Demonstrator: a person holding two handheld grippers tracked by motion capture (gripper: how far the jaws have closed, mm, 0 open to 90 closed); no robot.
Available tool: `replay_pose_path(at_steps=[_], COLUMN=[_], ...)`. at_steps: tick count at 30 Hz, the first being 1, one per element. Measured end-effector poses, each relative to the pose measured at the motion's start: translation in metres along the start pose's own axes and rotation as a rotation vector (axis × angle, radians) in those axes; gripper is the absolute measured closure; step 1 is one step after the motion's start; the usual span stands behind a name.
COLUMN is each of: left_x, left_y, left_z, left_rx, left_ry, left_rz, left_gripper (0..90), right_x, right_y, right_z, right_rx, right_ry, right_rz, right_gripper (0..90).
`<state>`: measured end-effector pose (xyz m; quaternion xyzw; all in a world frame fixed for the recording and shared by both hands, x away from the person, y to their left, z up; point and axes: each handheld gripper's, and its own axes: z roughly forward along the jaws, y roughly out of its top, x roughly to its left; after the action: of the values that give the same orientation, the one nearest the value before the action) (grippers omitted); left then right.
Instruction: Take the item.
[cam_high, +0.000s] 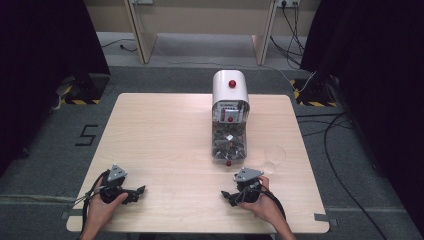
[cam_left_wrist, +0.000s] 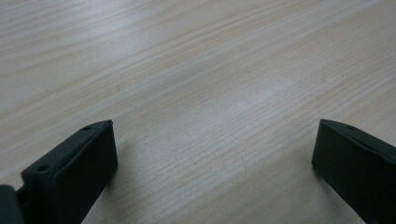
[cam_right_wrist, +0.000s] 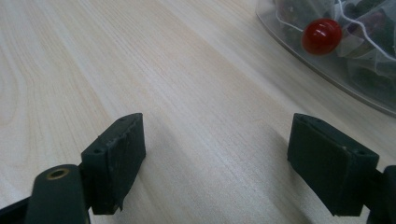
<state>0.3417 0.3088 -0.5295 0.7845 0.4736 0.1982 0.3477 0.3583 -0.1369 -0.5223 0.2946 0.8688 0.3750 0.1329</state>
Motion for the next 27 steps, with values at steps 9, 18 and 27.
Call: replay_pose_path(at_steps=[9,18,27], left_x=[0.000,0.000,0.000], left_y=[0.000,0.000,0.000], left_z=[0.000,0.000,0.000], left_rx=[0.000,0.001,0.000], left_ry=[0.000,0.000,0.000], left_rz=[0.000,0.001,0.000], left_gripper=[0.0,0.0,0.0], right_x=[0.000,0.001,0.004], right_y=[0.000,0.004,0.019], right_z=[0.000,-0.003,-0.021], right_rx=[-0.001,0.011,-0.062], right_ry=[0.001,-0.010,-0.046], right_rz=[-0.002,-0.033,-0.058], right_gripper=[20.2,24.6,27.7])
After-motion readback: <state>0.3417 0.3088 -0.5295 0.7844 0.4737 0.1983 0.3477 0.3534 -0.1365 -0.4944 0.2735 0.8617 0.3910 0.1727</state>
